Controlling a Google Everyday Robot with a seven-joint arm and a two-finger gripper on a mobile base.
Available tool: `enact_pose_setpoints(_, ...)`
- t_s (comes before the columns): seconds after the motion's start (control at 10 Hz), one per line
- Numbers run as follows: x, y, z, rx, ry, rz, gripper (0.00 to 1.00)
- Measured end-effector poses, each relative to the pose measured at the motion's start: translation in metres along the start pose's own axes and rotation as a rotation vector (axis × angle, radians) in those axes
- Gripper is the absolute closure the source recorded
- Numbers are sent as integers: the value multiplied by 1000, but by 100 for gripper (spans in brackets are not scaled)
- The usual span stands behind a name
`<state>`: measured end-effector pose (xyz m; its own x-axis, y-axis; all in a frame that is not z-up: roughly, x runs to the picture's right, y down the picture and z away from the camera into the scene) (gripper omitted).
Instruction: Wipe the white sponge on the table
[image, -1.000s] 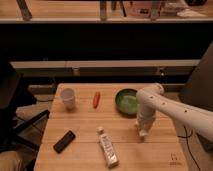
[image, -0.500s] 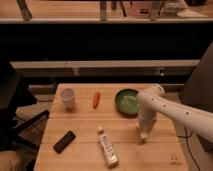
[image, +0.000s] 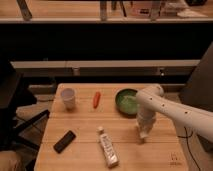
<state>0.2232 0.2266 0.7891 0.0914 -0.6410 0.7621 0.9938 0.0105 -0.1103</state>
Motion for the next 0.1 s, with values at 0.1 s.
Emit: enact_pose_setpoints(0.1,-5,2,0,-3,-1,-2,100)
